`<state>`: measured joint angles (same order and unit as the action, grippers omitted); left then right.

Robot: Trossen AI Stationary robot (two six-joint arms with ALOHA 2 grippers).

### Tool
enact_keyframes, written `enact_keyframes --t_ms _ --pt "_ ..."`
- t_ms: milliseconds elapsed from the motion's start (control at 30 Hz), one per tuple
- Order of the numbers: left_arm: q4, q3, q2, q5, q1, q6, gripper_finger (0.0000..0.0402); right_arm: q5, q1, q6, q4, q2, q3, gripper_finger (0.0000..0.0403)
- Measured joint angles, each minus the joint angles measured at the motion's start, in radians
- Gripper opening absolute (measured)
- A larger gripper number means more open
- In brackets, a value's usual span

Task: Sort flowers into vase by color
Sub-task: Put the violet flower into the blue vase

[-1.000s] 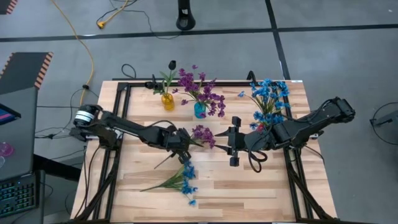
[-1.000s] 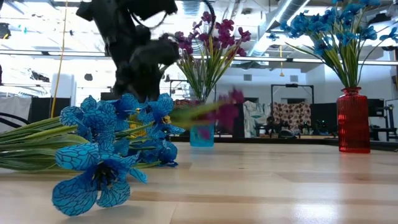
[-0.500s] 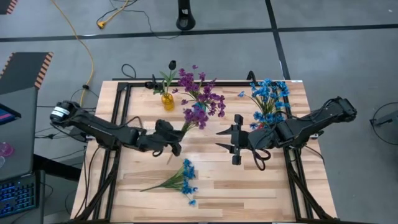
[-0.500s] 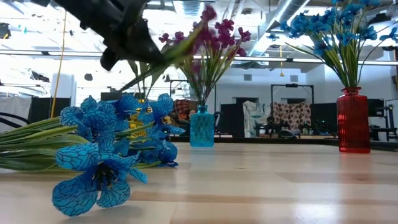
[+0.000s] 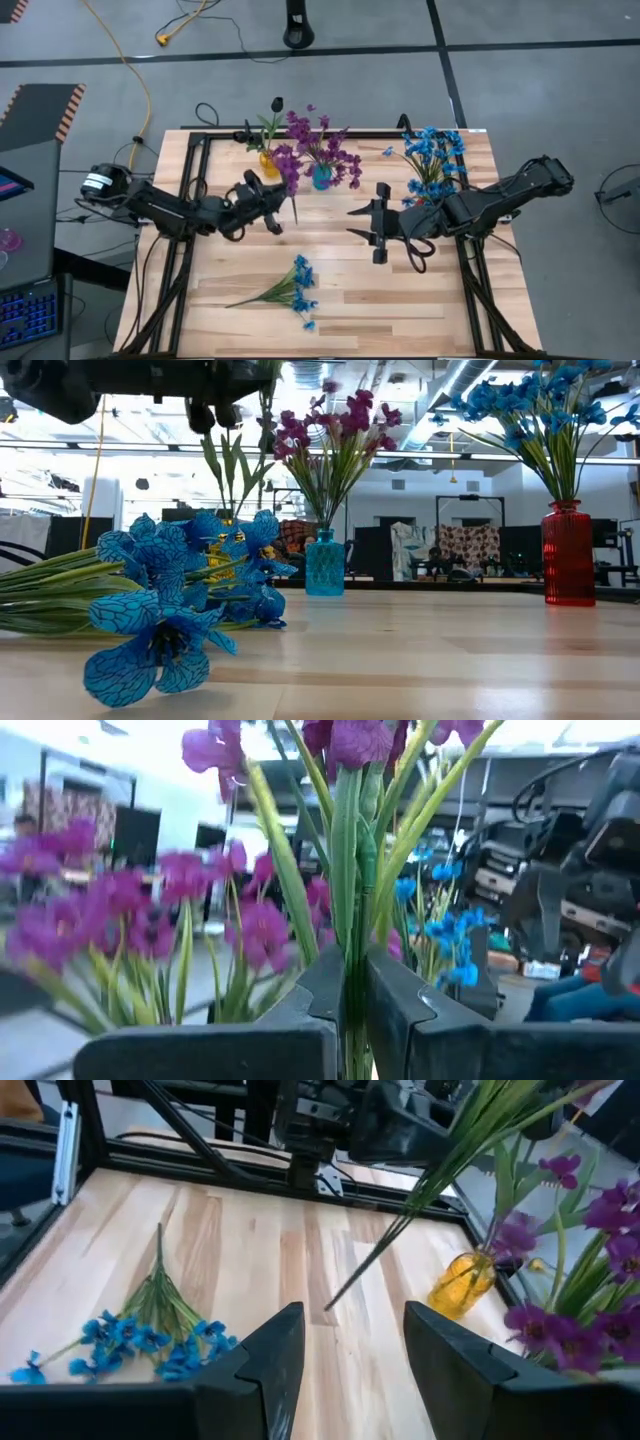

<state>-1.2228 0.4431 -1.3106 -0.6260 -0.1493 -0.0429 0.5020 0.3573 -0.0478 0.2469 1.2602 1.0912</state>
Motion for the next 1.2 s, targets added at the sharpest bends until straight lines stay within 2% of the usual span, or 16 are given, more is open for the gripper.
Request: enact_keyframes --t_ms 167,300,367,600,733,1200 --pt "-0.121 -0.001 -0.01 0.156 0.077 -0.112 0.0009 0.0 -0.003 -0.017 0.0 0.0 0.0 0.0198" --pt "-0.329 0.0 -0.107 0.32 0.132 -0.179 0.0009 0.0 -0.018 -0.017 0.0 0.001 0.0 0.0198" --pt "-0.342 0.022 -0.161 0.357 0.162 -0.19 0.0009 -0.001 -0.029 -0.017 -0.001 0.001 0.0 0.0198" --pt "-0.342 0.176 -0.338 0.386 0.231 -0.275 0.0009 -0.002 -0.041 -0.013 0.001 0.001 0.0 0.0198" --pt "-0.341 0.255 -0.394 0.397 0.258 -0.334 0.0009 -0.003 -0.041 -0.013 0.004 0.001 0.0 0.0198" --pt "-0.302 0.255 -0.392 0.409 0.344 -0.36 0.0009 -0.003 -0.041 -0.084 0.005 0.001 0.0 0.0198"
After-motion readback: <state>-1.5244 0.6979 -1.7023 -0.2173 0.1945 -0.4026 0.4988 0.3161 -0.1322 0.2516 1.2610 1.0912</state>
